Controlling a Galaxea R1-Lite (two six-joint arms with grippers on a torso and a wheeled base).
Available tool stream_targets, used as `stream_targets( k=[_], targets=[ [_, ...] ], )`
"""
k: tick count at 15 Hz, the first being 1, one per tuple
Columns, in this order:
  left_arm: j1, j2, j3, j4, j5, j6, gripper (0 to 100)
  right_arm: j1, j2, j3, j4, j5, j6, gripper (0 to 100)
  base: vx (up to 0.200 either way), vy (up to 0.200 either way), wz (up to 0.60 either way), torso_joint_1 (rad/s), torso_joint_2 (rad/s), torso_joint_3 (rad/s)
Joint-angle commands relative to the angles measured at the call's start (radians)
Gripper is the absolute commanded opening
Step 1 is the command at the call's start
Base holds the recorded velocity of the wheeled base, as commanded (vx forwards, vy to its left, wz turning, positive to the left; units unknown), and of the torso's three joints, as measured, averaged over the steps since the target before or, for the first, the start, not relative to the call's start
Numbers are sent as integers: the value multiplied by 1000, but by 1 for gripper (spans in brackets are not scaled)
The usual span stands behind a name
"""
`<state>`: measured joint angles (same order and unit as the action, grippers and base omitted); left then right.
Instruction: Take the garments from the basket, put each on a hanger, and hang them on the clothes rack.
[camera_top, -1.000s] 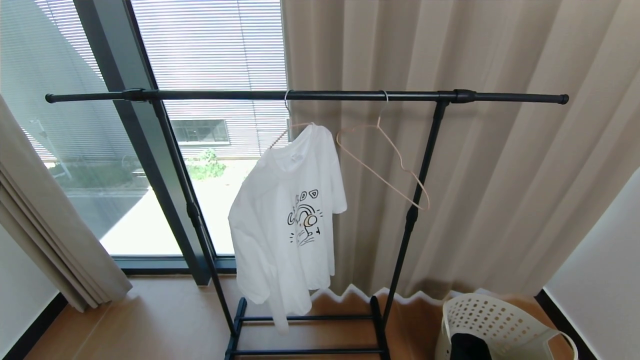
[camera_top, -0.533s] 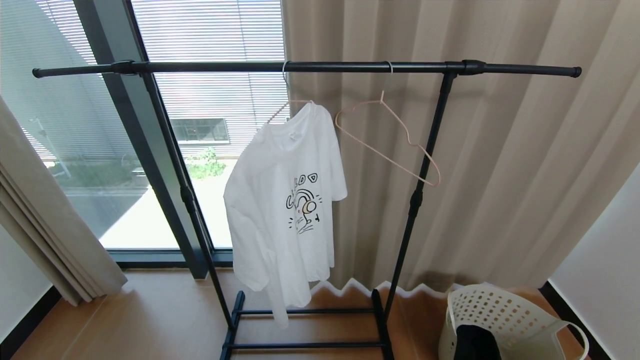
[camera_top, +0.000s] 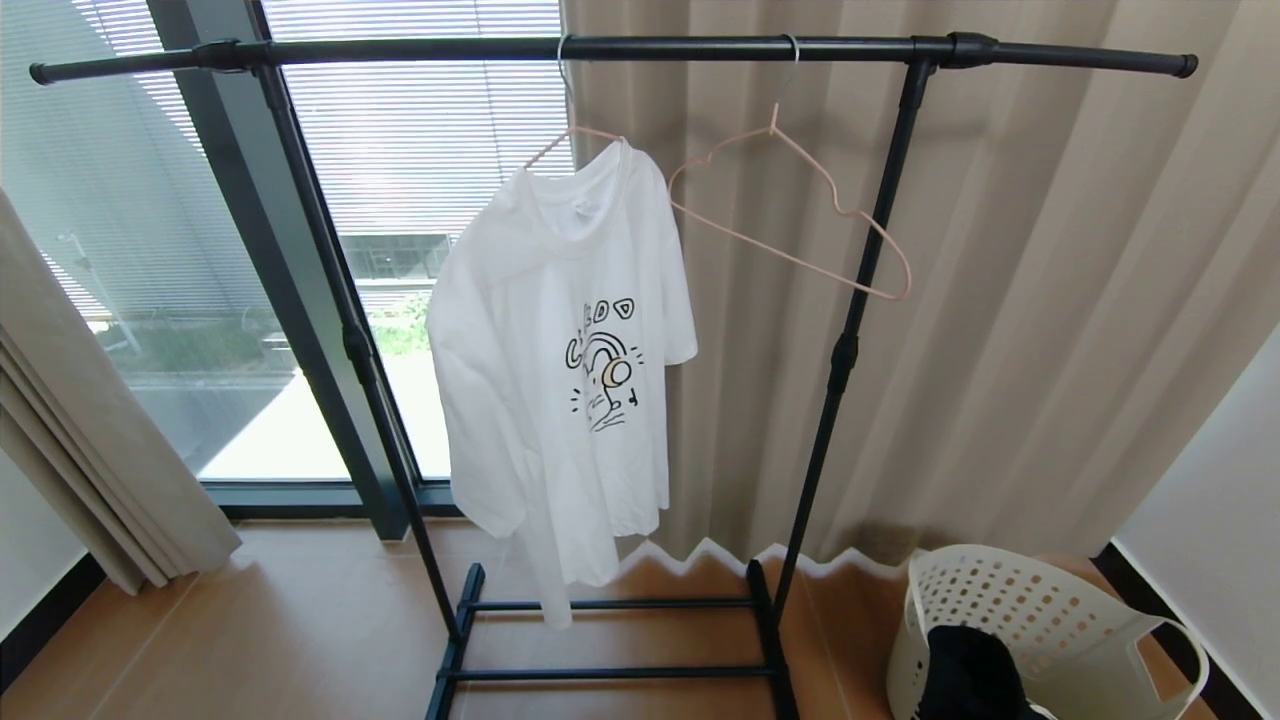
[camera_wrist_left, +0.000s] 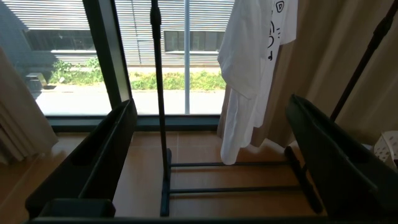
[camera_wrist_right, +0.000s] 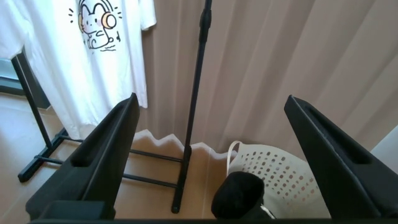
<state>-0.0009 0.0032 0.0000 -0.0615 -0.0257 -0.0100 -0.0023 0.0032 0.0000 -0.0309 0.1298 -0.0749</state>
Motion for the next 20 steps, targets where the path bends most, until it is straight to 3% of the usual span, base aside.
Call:
stream_targets(
  k=[1,13,18,20],
  targets=[
    [1,1,0,0,0,-1,100,-1,1,0,0,1,0,100,0,0,0,-154,496,334],
    [1,0,0,0,0,-1,100,-1,1,0,0,1,-2,100,0,0,0,-90,445,351],
    [-1,1,0,0,0,-1,100,-1,1,0,0,1,-2,100,0,0,0,-7,56,52],
    [-1,1,0,0,0,1,100,1,1,0,0,1,-2,100,0,0,-600,2,7,2]
  ],
)
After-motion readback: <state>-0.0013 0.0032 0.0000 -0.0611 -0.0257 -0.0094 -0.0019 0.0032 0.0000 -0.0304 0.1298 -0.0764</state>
